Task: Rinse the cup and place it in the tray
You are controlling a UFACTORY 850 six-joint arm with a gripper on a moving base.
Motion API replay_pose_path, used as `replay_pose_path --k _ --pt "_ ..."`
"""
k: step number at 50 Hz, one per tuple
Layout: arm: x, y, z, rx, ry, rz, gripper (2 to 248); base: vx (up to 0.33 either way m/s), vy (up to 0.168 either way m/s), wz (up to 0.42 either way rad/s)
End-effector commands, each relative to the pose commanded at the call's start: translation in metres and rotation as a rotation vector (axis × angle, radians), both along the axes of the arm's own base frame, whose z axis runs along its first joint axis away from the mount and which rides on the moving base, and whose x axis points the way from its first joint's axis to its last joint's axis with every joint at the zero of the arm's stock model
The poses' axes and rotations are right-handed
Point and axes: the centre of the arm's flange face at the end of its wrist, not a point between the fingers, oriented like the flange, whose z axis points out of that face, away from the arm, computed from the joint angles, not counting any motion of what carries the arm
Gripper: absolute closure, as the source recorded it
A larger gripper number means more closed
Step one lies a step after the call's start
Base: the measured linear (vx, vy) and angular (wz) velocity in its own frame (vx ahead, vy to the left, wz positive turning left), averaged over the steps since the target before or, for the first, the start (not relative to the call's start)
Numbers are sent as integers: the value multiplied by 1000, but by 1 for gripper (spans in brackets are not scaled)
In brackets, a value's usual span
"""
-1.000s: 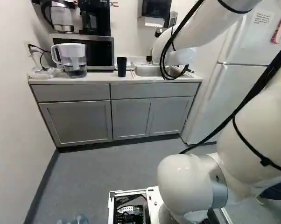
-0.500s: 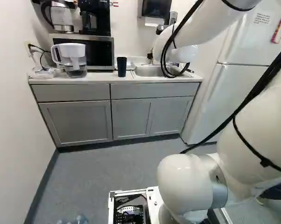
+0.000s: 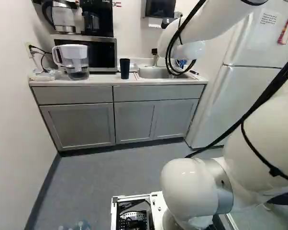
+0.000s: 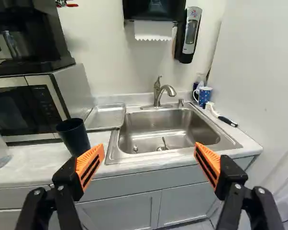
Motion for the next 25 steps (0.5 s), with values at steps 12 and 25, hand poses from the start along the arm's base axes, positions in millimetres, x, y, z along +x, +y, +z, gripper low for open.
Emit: replay_pose_path --k 12,25 --pt "5 -1 13 -2 -24 0 3 0 0 0" --pt "10 -2 18 -3 -31 -2 3 0 0 0"
